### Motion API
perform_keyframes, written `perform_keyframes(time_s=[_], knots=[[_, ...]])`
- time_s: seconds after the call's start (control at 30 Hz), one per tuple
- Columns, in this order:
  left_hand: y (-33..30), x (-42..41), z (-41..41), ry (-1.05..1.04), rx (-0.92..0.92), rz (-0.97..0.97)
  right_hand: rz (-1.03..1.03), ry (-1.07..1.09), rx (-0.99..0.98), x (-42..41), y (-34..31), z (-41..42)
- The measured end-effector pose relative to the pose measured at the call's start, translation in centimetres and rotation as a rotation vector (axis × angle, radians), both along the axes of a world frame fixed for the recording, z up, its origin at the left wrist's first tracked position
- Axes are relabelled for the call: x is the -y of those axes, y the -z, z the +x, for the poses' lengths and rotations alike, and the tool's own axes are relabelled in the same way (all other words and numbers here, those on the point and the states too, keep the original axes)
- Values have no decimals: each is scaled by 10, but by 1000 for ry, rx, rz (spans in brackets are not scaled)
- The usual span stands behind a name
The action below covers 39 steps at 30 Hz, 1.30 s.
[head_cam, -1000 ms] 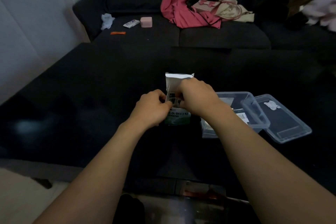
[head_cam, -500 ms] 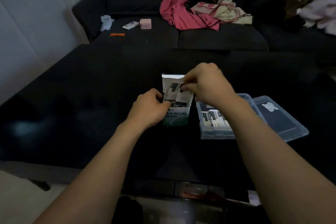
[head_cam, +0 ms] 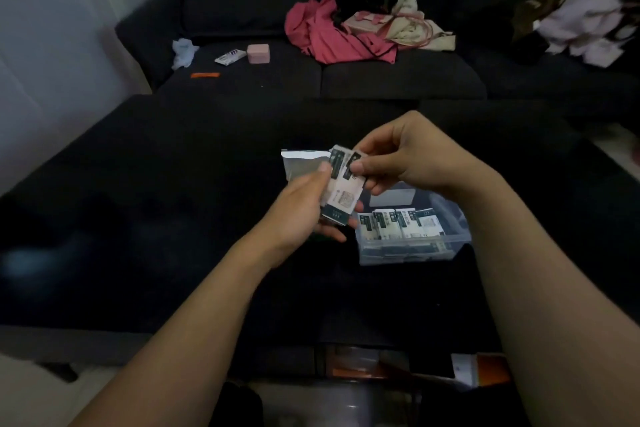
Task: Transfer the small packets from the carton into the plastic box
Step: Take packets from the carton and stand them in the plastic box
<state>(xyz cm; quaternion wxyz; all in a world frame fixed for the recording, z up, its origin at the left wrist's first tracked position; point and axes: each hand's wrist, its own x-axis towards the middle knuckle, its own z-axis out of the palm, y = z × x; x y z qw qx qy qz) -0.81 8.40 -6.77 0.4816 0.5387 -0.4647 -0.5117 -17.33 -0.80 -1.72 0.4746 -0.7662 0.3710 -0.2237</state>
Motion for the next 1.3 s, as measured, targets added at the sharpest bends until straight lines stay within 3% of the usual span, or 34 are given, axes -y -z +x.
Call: perform_keyframes(time_s=[0.1,0.2,0.47,0.6,0.67,0.77,0.83,0.97,1.3], knots=[[2,4,-9,80,-204,156,-9,21,-9,2,6,-3],[3,10,-14,62,-277,199,-41,17,-44,5,12,-4],[14,30,-29,-116,-50,108,-171,41,-54,7,18,-1],[14,30,-36,-93,-13,80,-176,51,-92,11,18,-5],[16,29,-36,-70,85,50,-162,91,-97,14,15,-12],[26,28,-26,-123,542,-177,-128,173,-133,26,12,-32],[29,25,-18,-115,761,-268,-127,174,-281,34,18,-39],[30,18,-14,83,903,-223,-124,80,-489,35,38,-21],[37,18,-8,241,1052,-214,-114,16,-624,38,70,11]])
